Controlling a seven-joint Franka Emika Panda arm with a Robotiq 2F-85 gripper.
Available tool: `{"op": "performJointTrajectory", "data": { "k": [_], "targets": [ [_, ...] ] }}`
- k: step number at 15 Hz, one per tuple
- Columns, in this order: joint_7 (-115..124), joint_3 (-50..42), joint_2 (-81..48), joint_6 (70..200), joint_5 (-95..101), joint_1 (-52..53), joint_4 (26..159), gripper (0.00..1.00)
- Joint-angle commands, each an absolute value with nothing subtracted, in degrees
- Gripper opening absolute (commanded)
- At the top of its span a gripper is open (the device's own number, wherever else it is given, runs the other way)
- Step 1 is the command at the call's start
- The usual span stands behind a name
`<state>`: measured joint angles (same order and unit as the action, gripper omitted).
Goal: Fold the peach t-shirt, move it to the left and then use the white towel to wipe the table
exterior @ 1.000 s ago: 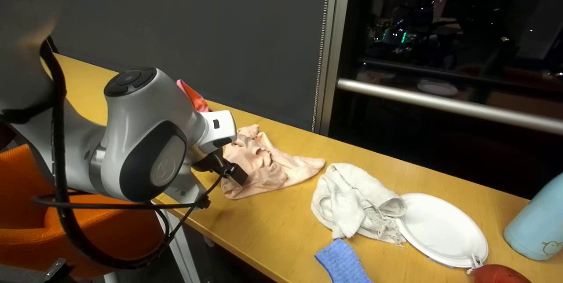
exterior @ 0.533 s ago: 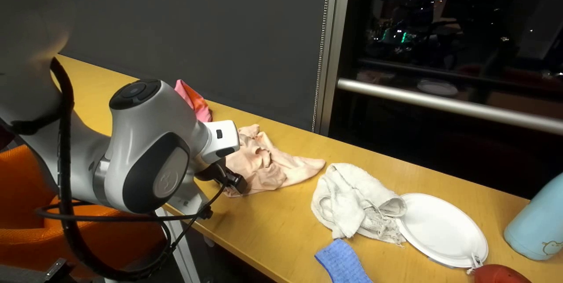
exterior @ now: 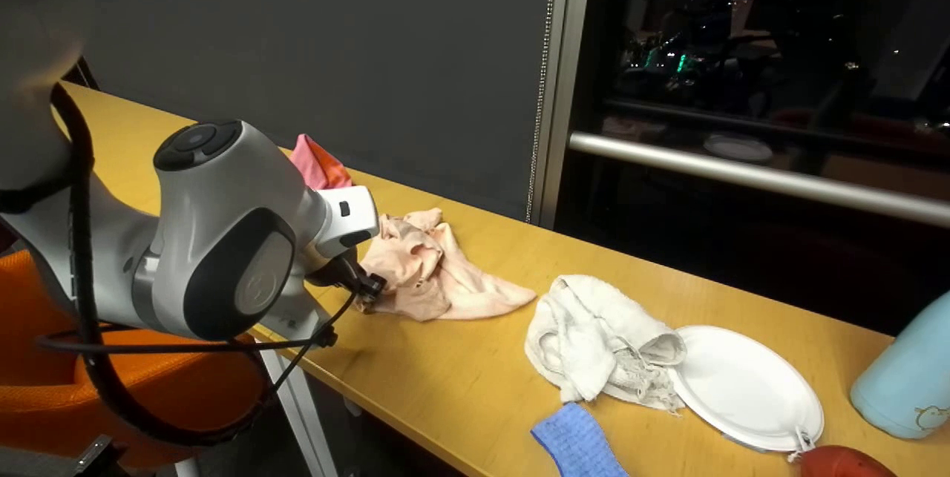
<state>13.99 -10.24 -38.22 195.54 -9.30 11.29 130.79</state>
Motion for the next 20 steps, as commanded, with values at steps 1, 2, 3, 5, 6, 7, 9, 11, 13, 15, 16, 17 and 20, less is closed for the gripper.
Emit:
{"op": "performJointTrajectory", "data": {
  "k": [1, 2, 3, 5, 6, 7, 9, 11, 13, 15, 16, 17, 20],
  "targets": [
    [11.8, -8.5, -34.8, 194.8, -11.4, 12.8, 131.4, 0.03],
    [11.6, -8.3, -33.8, 194.6, -11.2, 13.2, 131.4, 0.03],
    [11.5, -8.2, -33.4, 194.6, -11.2, 13.5, 131.1, 0.03],
    [11.1, -8.4, -32.2, 194.4, -11.0, 13.6, 130.4, 0.03],
    [10.8, -9.0, -31.8, 194.4, -11.1, 13.6, 130.0, 0.03],
    [10.5, -9.3, -31.9, 194.6, -11.0, 13.0, 129.5, 0.03],
    [10.0, -10.4, -32.5, 194.4, -11.1, 12.1, 128.3, 0.03],
    [9.6, -11.4, -33.3, 194.6, -11.2, 11.2, 127.6, 0.03],
    [9.4, -12.3, -34.4, 195.2, -11.4, 10.1, 127.4, 0.03],
    [9.6, -12.6, -34.9, 196.4, -11.5, 8.5, 127.6, 0.03],
    [10.0, -12.3, -34.4, 197.1, -11.6, 7.3, 128.1, 0.03],
    [10.4, -10.8, -33.6, 197.7, -11.1, 4.9, 128.4, 0.03],
    [16.1, 0.4, -30.1, 197.5, -4.2, -8.2, 128.6, 0.03]
  ]
}}
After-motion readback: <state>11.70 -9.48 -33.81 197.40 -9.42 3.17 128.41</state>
